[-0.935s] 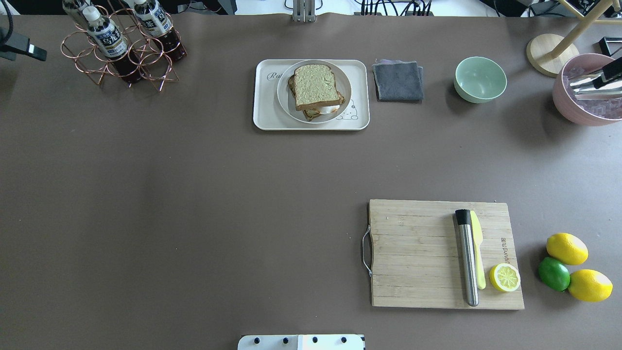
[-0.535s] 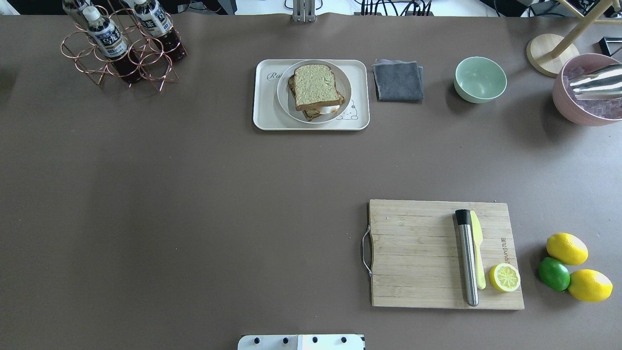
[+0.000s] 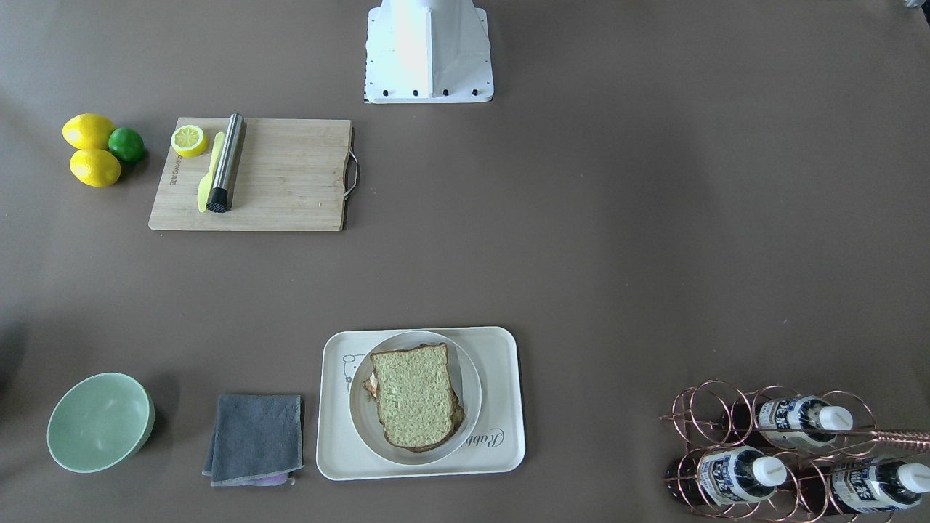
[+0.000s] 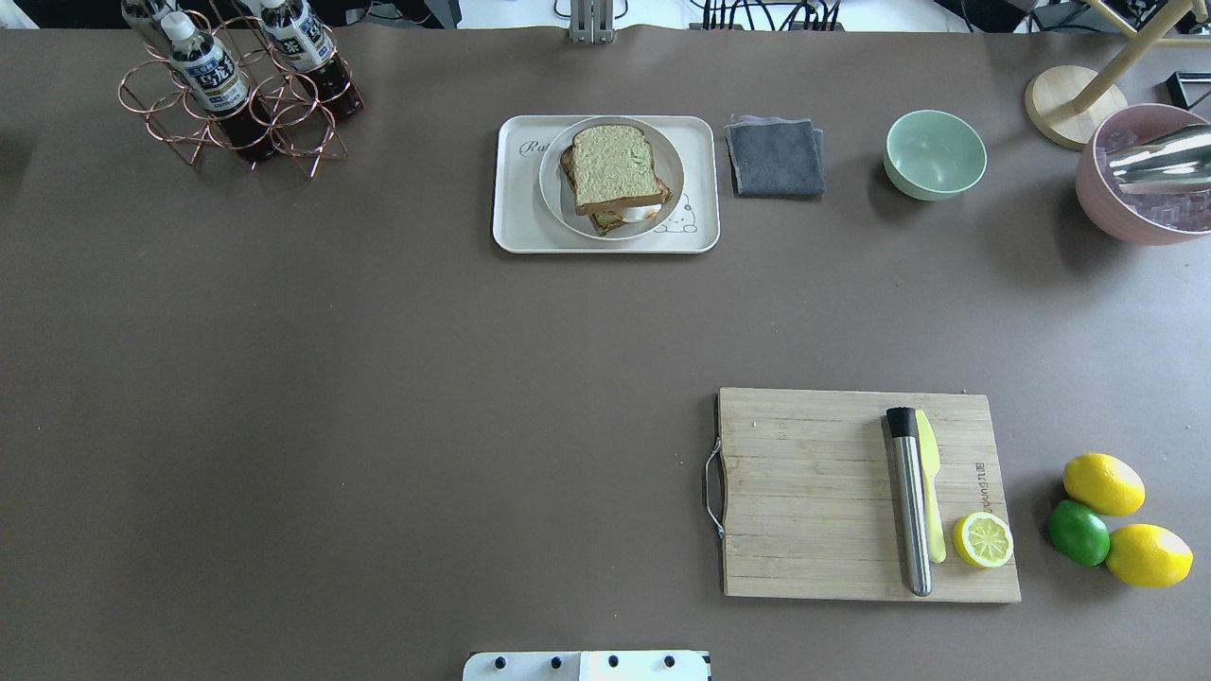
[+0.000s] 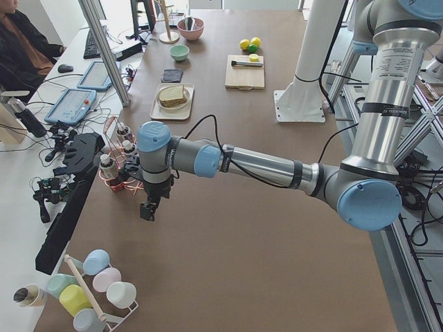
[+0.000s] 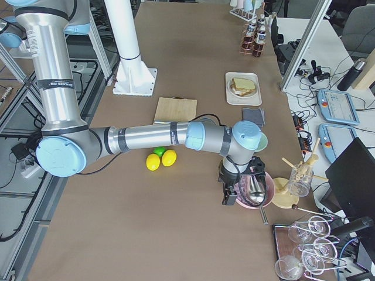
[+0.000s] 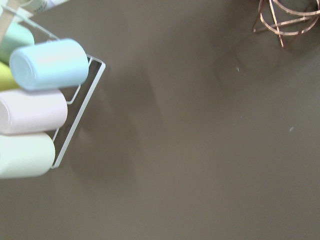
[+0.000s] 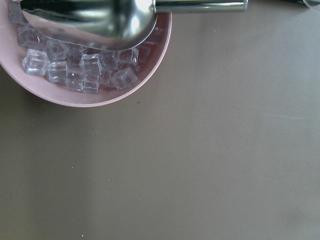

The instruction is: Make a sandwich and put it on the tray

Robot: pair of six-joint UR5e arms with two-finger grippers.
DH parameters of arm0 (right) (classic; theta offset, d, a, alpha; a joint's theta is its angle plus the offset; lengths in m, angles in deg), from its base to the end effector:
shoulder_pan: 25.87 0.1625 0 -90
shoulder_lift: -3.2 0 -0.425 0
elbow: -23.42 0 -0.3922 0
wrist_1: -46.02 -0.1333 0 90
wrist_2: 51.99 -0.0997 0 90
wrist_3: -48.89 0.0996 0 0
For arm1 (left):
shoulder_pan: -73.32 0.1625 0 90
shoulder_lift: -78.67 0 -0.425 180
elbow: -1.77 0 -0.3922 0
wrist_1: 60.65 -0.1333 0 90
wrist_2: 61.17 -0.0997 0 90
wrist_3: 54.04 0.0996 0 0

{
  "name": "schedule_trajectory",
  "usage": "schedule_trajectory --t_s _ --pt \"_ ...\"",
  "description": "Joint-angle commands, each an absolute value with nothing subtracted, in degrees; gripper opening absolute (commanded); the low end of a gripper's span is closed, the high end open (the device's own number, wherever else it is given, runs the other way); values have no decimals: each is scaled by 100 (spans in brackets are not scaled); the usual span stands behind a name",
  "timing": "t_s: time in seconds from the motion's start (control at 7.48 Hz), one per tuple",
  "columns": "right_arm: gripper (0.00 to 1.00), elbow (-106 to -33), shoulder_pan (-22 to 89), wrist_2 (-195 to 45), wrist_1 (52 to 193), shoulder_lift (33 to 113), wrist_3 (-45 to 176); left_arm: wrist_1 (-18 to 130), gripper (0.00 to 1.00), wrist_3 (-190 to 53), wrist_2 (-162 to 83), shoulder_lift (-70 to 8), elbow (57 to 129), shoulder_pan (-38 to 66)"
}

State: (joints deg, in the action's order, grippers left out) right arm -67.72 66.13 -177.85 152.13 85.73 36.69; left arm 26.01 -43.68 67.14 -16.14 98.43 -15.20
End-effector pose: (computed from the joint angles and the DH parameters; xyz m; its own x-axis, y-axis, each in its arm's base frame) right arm 0.0935 -0.5284 0.6182 0.7964 -0.1071 0.5953 0.1368 0.9906 -0.0048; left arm -0.0578 -0.5314 0.5713 0.7648 0.2841 -0.5782 -0.1658 0.9541 0.2495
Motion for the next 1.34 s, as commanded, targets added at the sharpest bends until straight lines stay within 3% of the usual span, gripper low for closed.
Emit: schedule_trajectory --t_s 0.0,1.2 --pt "100 -6965 6659 -18041 15237 9038 3675 2416 98 -4296 6882 -1115 10021 -1527" --pt "100 -6842 6650 -18347 14797 9144 3658 2425 98 -4296 7365 -948 9872 -1554"
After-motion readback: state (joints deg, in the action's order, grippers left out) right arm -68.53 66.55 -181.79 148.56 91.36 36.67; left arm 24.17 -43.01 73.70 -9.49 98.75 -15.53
